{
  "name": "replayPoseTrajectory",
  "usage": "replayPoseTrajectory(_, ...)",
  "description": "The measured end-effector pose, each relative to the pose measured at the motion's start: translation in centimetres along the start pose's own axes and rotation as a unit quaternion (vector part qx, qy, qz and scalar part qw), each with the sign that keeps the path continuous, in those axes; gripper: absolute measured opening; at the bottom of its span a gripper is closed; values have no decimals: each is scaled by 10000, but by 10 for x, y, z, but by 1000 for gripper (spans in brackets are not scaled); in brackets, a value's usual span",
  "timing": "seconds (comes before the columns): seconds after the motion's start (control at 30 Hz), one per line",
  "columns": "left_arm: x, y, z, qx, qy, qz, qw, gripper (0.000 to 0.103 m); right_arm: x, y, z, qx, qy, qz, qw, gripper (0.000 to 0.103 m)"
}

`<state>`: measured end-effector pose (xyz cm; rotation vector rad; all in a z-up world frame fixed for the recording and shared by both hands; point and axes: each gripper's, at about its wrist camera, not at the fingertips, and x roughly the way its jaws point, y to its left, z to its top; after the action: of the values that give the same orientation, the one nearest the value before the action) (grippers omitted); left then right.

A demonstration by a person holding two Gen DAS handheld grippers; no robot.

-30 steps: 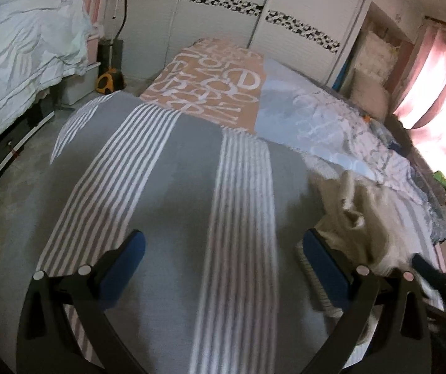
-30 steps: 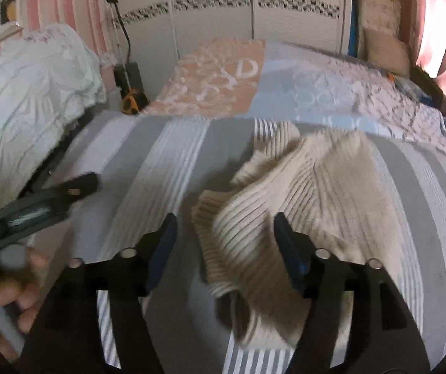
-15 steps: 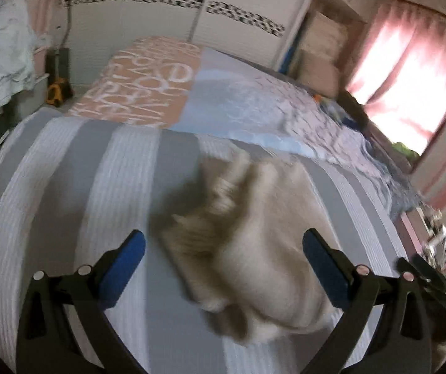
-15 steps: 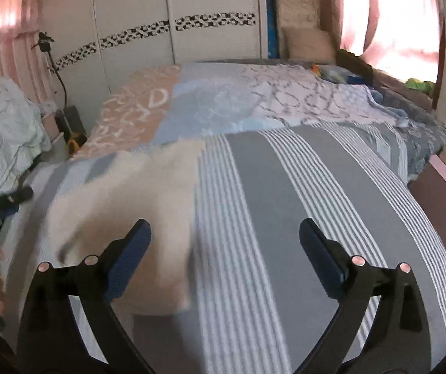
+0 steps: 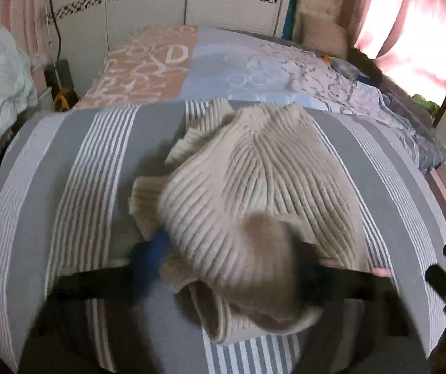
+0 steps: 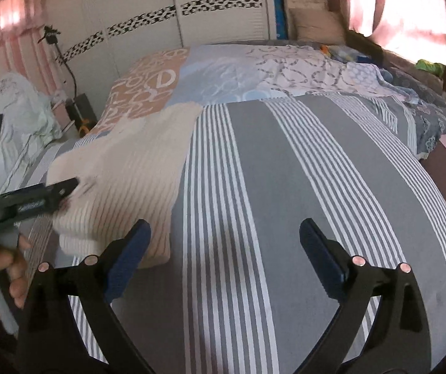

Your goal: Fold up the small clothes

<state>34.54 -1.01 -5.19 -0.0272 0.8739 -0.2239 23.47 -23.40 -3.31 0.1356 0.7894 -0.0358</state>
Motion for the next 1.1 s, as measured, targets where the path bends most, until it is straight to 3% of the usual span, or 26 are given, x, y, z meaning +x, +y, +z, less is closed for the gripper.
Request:
replayPoseTrajectory(0.03, -3, 1, 0, 18, -88, -14, 10000, 44, 1, 2, -2, -38, 10, 10, 10000, 96)
replayPoseTrajectory(0.13, -13, 11, 2, 19, -244, -21, 9997, 25, 3, 12, -4, -168, 67, 66, 9998, 96)
replayPoseTrajectory(0.23, -25, 26, -1, 13, -425, -93, 9991, 22, 7, 25, -5, -341, 136, 128, 9992, 96)
replayPoseTrajectory(0.4, -34, 58, -21, -145, -522, 170, 9984, 21, 11, 40, -4, -494, 166, 122, 9986, 96)
replayPoseTrajectory(0.43, -34, 66, -26, -237, -522, 249, 9980, 14, 12, 43, -3, -502, 175, 125, 9985, 96)
replayPoseTrajectory(0.5, -23, 90, -39, -273, -381, 759, 9960, 7, 14, 46, -2, -564, 181, 93, 9982, 97)
replayPoseTrajectory(0.53, -16, 101, -46, -357, -236, 768, 9961, 7, 16, 49, -2, -624, 198, 71, 9978, 96)
replayPoseTrajectory(0.6, -5, 116, -57, -521, -23, 392, 9979, 8, 22, 54, -2, -718, 213, 21, 9972, 97)
replayPoseTrajectory(0.63, -5, 119, -60, -497, -19, 542, 9973, 9, 24, 55, 0, -723, 194, -2, 9972, 97)
replayPoseTrajectory(0.67, -9, 121, -62, -486, -99, 620, 9968, 10, 26, 55, 2, -697, 193, -17, 9974, 97)
replayPoseTrajectory(0.7, -15, 124, -61, -608, -190, 489, 9968, 23, 28, 54, 5, -637, 198, 1, 9978, 97)
replayPoseTrajectory(0.73, -23, 127, -59, -758, -264, 376, 9961, 47, 28, 53, 8, -596, 181, 11, 9981, 97)
replayPoseTrajectory(0.8, -43, 127, -48, -1008, -590, 277, 9928, 76, 29, 50, 15, -567, 133, -69, 9983, 97)
replayPoseTrajectory(0.83, -51, 123, -40, -1057, -720, 158, 9917, 85, 29, 48, 16, -544, 129, -67, 9984, 97)
replayPoseTrajectory(0.93, -56, 110, -12, -1061, -714, -129, 9917, 100, 30, 43, 25, -396, 94, -83, 9991, 97)
replayPoseTrajectory(1.1, -20, 83, 13, -843, -305, -6, 9960, 100, 35, 43, 30, -427, 124, -75, 9990, 98)
